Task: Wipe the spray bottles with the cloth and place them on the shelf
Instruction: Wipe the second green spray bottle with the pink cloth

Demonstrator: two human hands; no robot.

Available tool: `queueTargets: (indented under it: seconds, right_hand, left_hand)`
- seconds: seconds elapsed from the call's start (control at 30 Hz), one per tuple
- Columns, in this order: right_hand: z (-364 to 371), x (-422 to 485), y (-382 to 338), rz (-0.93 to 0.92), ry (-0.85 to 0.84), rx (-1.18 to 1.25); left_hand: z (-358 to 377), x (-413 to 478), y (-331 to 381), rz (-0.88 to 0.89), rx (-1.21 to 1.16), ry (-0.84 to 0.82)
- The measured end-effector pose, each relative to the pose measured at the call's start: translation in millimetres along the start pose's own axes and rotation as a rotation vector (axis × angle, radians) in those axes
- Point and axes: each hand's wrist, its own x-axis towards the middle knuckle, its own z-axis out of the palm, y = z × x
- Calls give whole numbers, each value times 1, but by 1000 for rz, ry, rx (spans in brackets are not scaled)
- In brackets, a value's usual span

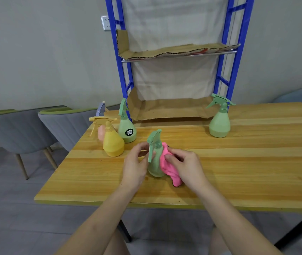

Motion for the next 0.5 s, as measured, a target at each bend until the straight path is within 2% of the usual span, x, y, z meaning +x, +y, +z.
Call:
queueTargets:
  seconds: [0.13, 0.5]
  right_hand:
    - [1, 5, -14, -53, -7, 83]
    - [-14, -4, 10, 7, -24, -45]
  left_hand:
    - [2, -1, -1, -23, -26, -32]
    - [7, -4, -1, -75, -58, -19]
